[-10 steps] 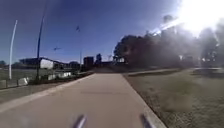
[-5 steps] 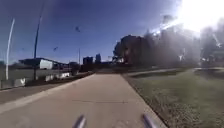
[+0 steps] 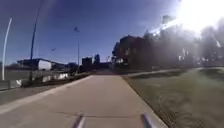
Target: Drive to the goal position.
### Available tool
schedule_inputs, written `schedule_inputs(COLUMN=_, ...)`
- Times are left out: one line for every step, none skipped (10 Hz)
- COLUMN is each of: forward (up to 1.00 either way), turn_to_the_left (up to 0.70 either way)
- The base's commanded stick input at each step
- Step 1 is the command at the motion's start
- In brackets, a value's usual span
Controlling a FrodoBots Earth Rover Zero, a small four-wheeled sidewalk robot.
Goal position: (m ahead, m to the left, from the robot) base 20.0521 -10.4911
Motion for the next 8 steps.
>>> schedule_inputs(forward=1.0, turn_to_the_left=0.02)
schedule_inputs(forward=1.0, turn_to_the_left=0.19)
schedule_inputs(forward=1.0, turn_to_the_left=0.36)
schedule_inputs(forward=1.0, turn_to_the_left=0.27)
schedule_inputs(forward=1.0, turn_to_the_left=0.1)
schedule_inputs(forward=1.0, turn_to_the_left=0.0)
schedule_inputs(forward=1.0, turn_to_the_left=0.0)
schedule_inputs(forward=1.0, turn_to_the_left=0.0)
